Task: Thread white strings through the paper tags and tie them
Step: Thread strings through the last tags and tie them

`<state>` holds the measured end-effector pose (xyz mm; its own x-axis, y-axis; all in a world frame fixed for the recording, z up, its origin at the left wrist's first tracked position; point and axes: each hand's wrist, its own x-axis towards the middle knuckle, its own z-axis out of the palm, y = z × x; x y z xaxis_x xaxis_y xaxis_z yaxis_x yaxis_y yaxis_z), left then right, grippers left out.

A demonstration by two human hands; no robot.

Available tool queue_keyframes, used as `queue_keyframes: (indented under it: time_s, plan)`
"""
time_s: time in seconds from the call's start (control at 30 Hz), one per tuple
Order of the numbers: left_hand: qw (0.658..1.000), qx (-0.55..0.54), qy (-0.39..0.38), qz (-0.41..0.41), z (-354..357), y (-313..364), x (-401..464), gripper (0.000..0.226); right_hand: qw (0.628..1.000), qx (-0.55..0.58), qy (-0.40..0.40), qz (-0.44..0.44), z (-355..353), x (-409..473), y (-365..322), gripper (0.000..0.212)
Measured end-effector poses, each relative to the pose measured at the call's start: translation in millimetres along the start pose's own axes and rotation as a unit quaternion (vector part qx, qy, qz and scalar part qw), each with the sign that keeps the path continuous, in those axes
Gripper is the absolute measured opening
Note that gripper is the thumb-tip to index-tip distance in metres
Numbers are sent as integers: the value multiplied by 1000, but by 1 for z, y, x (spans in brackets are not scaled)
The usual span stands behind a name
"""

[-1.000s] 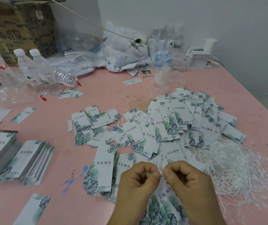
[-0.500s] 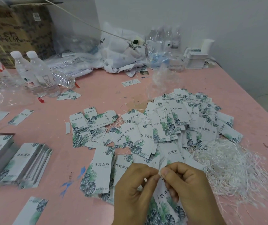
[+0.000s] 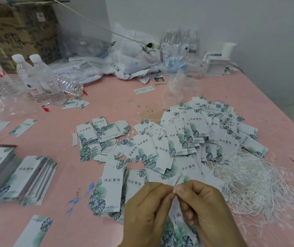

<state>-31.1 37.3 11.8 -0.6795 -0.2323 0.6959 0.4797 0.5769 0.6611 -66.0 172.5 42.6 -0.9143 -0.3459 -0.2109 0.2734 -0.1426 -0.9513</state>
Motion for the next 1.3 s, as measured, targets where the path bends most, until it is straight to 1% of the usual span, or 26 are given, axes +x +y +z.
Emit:
queue_keyframes:
  time_s: [0.07,0.1,0.17,0.23,0.27,0.33,0.37,0.4,0.43,0.5,0.57,0.63,0.7,0.77,0.87,0.93,0.97,1.0,1.03,1.07,1.1,1.17,1.23,1.3]
  plan:
    - [1000,0,-2,-27,0,3,1,9,1000,-6,-8,-8,1,-1,0,35]
    - [998,-8,4,-56,0,4,1,6,1000,-11,-4,-20,1,-1,0,37]
    - [986,-69,35,-149,-1,6,2,6,996,-59,36,-61,-1,-2,1,35]
    - [948,-181,63,-254,-3,5,7,12,980,-138,97,-102,-5,0,3,21]
    - [927,-229,67,-290,-4,3,9,17,975,-164,108,-102,-7,2,5,21]
    - [878,-333,69,-337,-6,0,15,21,970,-221,66,-74,-8,5,11,48]
    - [846,-395,65,-353,-6,-1,17,24,968,-243,35,-55,-6,6,14,58]
    - [812,-452,56,-366,-6,-1,18,29,966,-256,6,-41,-4,6,15,64]
    - [778,-500,49,-377,-6,-1,20,34,966,-257,-17,-37,-1,6,17,65]
    - [715,-579,45,-390,-6,0,21,34,970,-233,-43,-51,3,6,18,54]
    - [670,-629,63,-389,-7,0,24,32,974,-214,-30,-65,4,6,18,37]
    - [648,-641,102,-399,-9,-3,27,37,977,-205,-9,-55,3,6,15,20]
    - [631,-645,127,-412,-10,-5,28,39,984,-175,-33,-30,0,6,11,14]
    - [618,-651,133,-421,-11,-8,27,40,987,-137,-78,15,-4,6,6,18]
    - [600,-660,139,-430,-12,-12,25,41,981,-74,-151,96,-12,8,3,31]
    - [594,-660,139,-439,-13,-14,25,38,974,-25,-180,139,-16,10,3,35]
    - [592,-657,140,-446,-13,-15,26,33,970,-1,-192,150,-18,10,3,36]
    - [591,-653,144,-452,-12,-17,26,22,968,24,-198,153,-19,11,4,38]
    - [592,-643,152,-462,-11,-17,26,10,968,49,-193,150,-21,12,3,40]
    - [603,-623,156,-474,-9,-18,26,11,970,77,-178,144,-23,13,4,39]
    - [622,-594,154,-486,-7,-18,26,17,972,111,-158,136,-24,14,4,35]
    - [674,-526,135,-501,-3,-15,24,19,968,190,-117,114,-24,16,2,26]
    - [737,-452,73,-497,1,-10,18,16,965,232,-82,94,-20,18,2,30]
    - [810,-351,-10,-470,4,-4,11,13,966,236,-55,84,-14,18,4,33]
